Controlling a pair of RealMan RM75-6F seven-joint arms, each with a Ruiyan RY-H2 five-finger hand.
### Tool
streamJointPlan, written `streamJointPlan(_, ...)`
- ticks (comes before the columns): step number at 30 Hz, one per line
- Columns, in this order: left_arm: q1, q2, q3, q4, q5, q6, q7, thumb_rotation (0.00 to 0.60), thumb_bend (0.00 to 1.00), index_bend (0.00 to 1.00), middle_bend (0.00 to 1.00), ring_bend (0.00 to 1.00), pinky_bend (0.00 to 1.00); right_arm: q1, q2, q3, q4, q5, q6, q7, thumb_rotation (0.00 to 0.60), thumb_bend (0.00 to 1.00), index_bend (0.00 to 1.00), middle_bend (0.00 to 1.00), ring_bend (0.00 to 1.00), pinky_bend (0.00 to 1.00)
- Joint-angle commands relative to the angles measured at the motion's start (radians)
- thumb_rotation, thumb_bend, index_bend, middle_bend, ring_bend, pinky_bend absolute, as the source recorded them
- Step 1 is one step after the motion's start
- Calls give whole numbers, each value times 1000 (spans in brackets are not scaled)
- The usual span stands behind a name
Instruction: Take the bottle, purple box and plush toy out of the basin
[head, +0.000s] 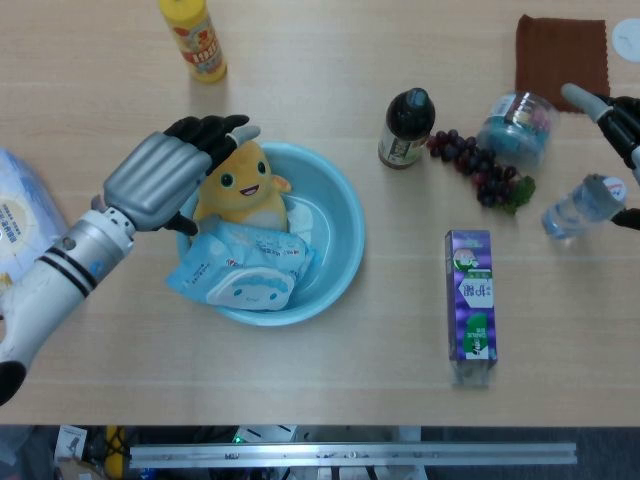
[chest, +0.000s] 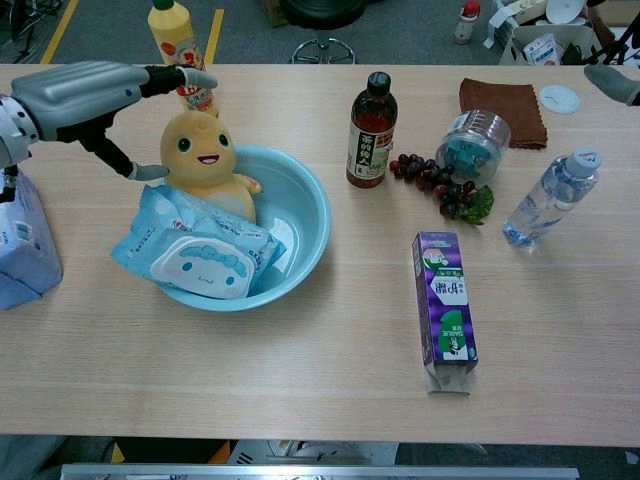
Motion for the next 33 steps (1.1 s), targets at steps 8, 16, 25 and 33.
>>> streamJointPlan(8, -101, -78, -11, 75, -171, -74, 90, 600, 254, 0, 17, 77, 134, -11, 7, 9, 9, 0, -6, 16, 600, 368, 100, 241, 263, 479)
streamJointPlan(16, -143, -91, 28, 93, -263, -94, 169, 600, 254, 0, 17, 77, 135, -16, 5, 15, 21, 2, -15, 38, 600, 369, 102, 243, 266, 479)
streamJointPlan(25, -182, -99, 59, 94, -335, -106, 213, 600, 254, 5, 32, 101, 252, -27, 5, 18, 35, -2, -15, 63, 600, 369, 103, 244, 268, 479)
streamJointPlan(33, -202, -108, 70, 97, -350, -109, 204, 600, 254, 163, 154, 269, 505, -38, 7, 19, 46, -11, -10, 85, 600, 370, 105, 246, 268, 479)
